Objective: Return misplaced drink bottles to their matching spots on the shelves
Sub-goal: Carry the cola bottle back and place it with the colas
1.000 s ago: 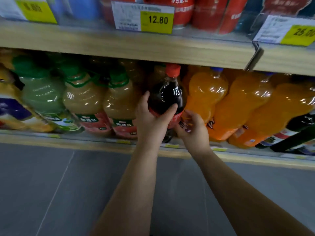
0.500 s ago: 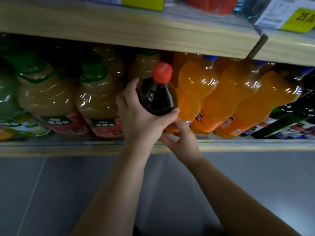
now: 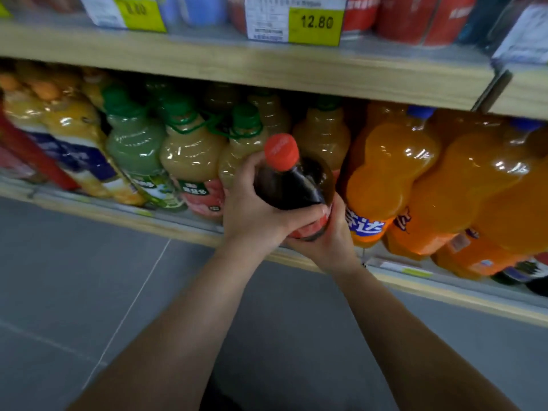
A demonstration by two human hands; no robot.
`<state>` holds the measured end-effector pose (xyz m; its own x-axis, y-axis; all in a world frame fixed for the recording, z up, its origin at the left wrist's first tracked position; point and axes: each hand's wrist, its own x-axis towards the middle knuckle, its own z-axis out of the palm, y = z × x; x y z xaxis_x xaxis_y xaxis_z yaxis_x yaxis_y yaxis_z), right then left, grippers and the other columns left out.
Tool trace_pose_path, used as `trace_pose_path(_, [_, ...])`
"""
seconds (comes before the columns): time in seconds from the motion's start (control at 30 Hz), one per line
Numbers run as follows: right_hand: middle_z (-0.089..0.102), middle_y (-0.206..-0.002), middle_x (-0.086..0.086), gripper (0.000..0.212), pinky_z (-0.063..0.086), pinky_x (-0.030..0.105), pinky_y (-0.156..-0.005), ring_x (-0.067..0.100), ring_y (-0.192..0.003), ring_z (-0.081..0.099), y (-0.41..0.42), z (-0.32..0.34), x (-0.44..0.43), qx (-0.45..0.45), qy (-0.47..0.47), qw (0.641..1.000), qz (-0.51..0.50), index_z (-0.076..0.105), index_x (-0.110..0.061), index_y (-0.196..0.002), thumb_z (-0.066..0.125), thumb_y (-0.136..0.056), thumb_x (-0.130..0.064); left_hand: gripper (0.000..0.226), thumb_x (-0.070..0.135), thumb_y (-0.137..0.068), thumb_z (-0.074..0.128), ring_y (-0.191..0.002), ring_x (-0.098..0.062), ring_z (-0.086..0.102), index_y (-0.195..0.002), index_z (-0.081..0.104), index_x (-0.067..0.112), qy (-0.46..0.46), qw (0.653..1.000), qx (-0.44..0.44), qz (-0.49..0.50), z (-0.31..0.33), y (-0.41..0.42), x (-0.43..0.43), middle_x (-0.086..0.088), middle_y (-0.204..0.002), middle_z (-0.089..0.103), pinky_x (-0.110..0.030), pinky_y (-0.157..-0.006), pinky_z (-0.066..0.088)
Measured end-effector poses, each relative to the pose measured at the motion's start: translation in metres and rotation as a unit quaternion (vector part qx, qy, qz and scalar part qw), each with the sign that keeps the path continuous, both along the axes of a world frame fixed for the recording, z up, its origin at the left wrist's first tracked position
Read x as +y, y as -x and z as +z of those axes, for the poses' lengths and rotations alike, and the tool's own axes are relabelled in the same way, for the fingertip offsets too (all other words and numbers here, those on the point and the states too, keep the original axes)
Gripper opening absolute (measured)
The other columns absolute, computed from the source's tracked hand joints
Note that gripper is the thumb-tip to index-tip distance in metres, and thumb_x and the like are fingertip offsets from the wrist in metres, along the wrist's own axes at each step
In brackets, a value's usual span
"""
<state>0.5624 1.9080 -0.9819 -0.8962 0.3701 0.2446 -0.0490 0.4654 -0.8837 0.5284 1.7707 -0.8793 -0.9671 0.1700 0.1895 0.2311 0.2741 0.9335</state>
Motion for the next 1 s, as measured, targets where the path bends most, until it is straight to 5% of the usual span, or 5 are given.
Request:
trace_pose_path(0.17, [0.046, -0.129, -0.015, 0.116, 0.048, 0.033, -0.096, 0.008, -0.12, 0.051, -0.007, 0.014, -0.01, 0.028, -0.001, 0.998, 0.061, 0.024, -0.027, -0.138, 0.086, -0.045, -0.058, 0.089, 0.055, -0.03, 0.086, -0.104, -0.001, 0.06, -0.112, 0.054, 0.041, -0.008, 0.998, -0.015, 0.062, 0.017, -0.006, -0.017, 0.018, -0.111, 0.064, -0.036, -0.091, 0.052])
trace_pose_path(0.5, [0.054, -0.101, -0.03, 0.11, 0.049, 0.009, -0.048, -0.003, -0.084, 0.059, -0.059, 0.111, -0.038, -0.253, 0.065, 0.958, 0.122, 0.025, -0.071, -0.115, 0.092, -0.029, -0.054, 0.079, 0.056, -0.033, 0.079, -0.095, 0.004, 0.059, -0.107, 0.056, 0.041, 0.055, 0.967, -0.205, 0.141, 0.107, -0.046, -0.052, 0.018, -0.102, 0.063, -0.035, -0.086, 0.053])
trace_pose_path(0.7, [0.052, -0.104, -0.032, 0.109, 0.039, 0.004, -0.065, -0.016, -0.088, 0.052, -0.071, 0.269, -0.06, -0.288, 0.017, 0.946, 0.151, 0.024, -0.063, -0.12, 0.088, -0.032, -0.06, 0.091, 0.058, -0.03, 0.077, -0.094, -0.004, 0.056, -0.115, 0.051, 0.038, 0.033, 0.952, -0.266, 0.149, 0.248, -0.055, -0.08, 0.023, -0.099, 0.057, -0.018, -0.071, 0.043])
trace_pose_path(0.87, [0.05, -0.106, -0.026, 0.118, 0.051, 0.03, -0.084, 0.006, -0.102, 0.054, -0.086, 0.418, -0.087, -0.283, 0.004, 0.946, 0.159, 0.02, -0.052, -0.131, 0.087, -0.034, -0.056, 0.088, 0.058, -0.034, 0.079, -0.089, -0.001, 0.054, -0.115, 0.052, 0.035, 0.015, 0.959, -0.247, 0.138, 0.385, -0.069, -0.111, 0.021, -0.098, 0.057, -0.018, -0.07, 0.042])
trace_pose_path(1.0, [0.051, -0.098, -0.029, 0.116, 0.048, 0.021, -0.076, -0.002, -0.092, 0.055, -0.115, 0.502, -0.114, -0.278, -0.007, 0.949, 0.15, 0.023, -0.051, -0.128, 0.083, -0.029, -0.065, 0.073, 0.062, -0.035, 0.079, -0.089, 0.006, 0.06, -0.102, 0.054, 0.046, -0.014, 0.968, -0.236, 0.082, 0.466, -0.093, -0.143, 0.025, -0.097, 0.064, -0.016, -0.067, 0.05])
